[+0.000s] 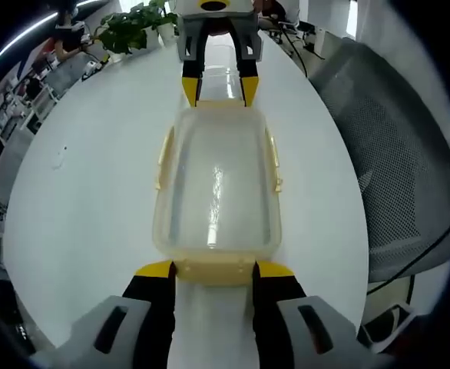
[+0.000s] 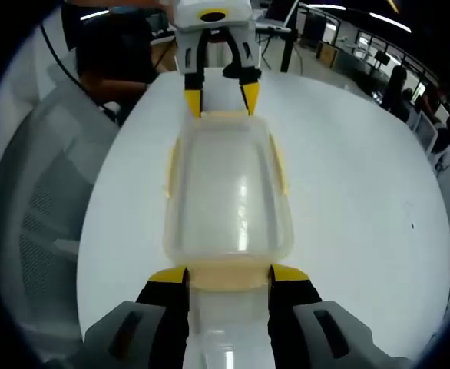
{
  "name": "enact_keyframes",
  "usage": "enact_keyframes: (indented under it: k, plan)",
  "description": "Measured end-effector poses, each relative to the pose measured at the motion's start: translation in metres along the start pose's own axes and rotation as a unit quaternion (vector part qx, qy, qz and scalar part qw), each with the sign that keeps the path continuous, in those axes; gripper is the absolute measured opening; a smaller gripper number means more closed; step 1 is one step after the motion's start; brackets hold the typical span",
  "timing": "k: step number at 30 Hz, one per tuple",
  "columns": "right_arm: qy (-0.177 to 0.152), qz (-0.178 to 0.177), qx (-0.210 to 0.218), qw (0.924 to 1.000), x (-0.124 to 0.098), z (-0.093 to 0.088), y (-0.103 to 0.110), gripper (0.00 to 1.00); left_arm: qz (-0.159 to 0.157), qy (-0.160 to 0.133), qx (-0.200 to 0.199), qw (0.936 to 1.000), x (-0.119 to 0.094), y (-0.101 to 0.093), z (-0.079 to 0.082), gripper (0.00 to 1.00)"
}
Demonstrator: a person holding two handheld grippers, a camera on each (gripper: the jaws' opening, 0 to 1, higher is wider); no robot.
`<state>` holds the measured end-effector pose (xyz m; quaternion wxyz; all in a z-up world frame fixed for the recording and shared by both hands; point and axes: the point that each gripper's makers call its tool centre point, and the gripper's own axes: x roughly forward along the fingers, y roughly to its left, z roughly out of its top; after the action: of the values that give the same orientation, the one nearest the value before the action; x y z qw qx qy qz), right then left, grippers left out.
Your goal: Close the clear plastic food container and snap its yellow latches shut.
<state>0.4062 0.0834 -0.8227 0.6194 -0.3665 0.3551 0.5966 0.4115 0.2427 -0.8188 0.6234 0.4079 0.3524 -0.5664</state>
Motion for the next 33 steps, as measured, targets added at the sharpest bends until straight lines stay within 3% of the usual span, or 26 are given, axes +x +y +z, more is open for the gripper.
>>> enact_keyframes:
  k: [33]
  plan:
    - [0.004,-0.026,-0.023,0.9994,-0.044,-0.005,0.008,0.38,0.019,-0.005,-0.002,0.9998,-0.018,-0.009,0.037,0.38]
